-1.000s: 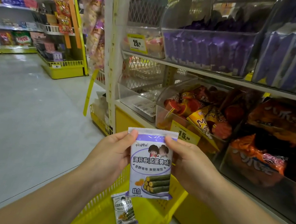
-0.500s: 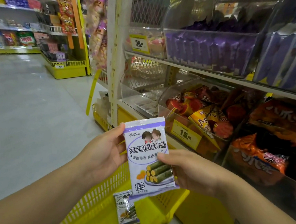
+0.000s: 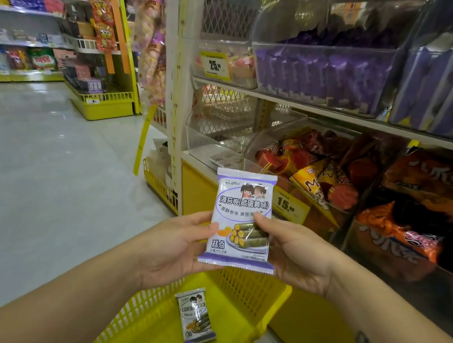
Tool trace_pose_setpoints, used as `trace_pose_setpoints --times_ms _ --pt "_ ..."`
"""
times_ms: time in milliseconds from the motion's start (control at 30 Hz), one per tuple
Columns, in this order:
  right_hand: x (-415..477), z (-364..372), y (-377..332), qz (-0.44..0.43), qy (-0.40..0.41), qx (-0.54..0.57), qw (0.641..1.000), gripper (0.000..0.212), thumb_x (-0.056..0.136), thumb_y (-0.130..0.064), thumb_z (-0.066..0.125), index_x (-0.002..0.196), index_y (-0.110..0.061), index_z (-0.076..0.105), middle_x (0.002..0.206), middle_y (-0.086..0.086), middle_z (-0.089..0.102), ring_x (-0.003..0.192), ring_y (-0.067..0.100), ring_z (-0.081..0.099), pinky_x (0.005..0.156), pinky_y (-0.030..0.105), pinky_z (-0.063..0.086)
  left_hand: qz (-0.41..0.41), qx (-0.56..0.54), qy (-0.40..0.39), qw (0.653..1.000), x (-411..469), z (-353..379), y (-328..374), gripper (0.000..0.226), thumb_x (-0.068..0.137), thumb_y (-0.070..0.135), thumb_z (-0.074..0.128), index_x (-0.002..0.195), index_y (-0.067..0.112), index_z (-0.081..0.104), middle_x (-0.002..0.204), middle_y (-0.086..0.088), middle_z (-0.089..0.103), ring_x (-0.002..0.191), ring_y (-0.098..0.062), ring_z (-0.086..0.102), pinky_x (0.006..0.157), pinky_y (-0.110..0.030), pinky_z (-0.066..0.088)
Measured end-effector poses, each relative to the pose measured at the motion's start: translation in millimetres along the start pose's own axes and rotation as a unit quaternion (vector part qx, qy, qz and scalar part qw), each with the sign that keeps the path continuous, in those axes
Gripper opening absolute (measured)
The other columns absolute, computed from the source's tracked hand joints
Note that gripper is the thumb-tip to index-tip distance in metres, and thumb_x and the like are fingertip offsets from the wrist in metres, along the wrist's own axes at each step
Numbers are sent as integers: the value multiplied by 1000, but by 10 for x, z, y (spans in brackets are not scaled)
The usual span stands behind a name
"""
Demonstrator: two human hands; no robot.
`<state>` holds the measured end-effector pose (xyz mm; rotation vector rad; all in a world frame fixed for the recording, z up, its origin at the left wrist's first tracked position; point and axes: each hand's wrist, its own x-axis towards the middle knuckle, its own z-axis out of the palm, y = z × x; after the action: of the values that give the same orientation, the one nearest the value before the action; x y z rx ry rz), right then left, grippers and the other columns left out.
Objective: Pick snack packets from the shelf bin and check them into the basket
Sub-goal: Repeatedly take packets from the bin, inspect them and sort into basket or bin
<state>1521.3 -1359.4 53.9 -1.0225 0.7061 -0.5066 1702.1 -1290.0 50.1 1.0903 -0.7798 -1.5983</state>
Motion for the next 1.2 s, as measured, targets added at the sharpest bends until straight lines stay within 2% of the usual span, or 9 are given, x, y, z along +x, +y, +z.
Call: trace_pose_setpoints --times_ms 100,233,300,433,567,767,933,1033,1200 --pt "36 40 51 -95 84 -97 987 30 95 -30 52 115 -12 64 113 16 69 101 27 67 91 45 54 126 161 123 971 1 92 -72 52 96 21 56 142 38 38 140 4 54 117 -13 59 91 -36 51" --pt "44 162 157 -144 51 -157 976 35 90 -45 51 119 -29 63 109 8 71 96 27 70 86 44 56 136 167 51 975 -6 256 -160 53 81 57 52 129 71 32 140 31 40 129 0 43 112 -45 36" --pt "58 192 188 -130 26 -162 978 34 94 -49 43 121 -38 60 109 -1 72 96 18 70 82 39 57 127 118 18 985 24 264 -200 66 79 54 52 138 63 24 138 30 44 122 4 52 107 -39 44" --pt "70 146 177 -107 4 -126 986 30 100 -37 40 124 -44 57 97 -8 73 79 4 67 68 24 54 111 58 -20 992 69 221 -194 69 84 38 54 149 36 31 139 -2 56 115 -20 60 78 -31 56" --pt "61 67 151 -80 40 -103 991 46 94 -19 57 137 -32 45 95 -1 74 71 6 67 61 25 53 77 -31 -62 995 48 149 -108 44 95 23 45 139 20 46 123 -13 67 106 -30 67 83 -42 59" --pt "49 47 112 -68 49 -90 992 30 88 -22 64 118 -16 61 96 5 74 72 14 65 73 32 54 74 -12 -29 997 58 70 -64 38 102 14 40 139 22 46 120 -11 69 103 -30 69 69 -36 60" --pt "21 76 71 -211 131 -186 951 49 83 -14 72 126 -29 53 102 1 74 89 20 72 70 33 58 107 101 28 989 87 45 -110 50 97 23 53 143 38 38 118 3 71 112 -21 66 97 -50 51" --pt "-6 126 90 -271 71 -216 935 43 90 -18 64 122 -45 51 107 -10 72 94 14 71 71 31 59 111 103 27 988 102 48 -156 44 100 24 49 140 38 43 121 1 69 113 -23 65 96 -54 51" --pt "-43 152 77 -291 8 -216 932 42 98 -16 49 130 -43 48 114 -8 68 94 18 70 70 35 56 120 85 -2 989 124 -3 -161 42 98 26 46 138 40 45 123 -2 67 116 -28 63 87 -49 52"
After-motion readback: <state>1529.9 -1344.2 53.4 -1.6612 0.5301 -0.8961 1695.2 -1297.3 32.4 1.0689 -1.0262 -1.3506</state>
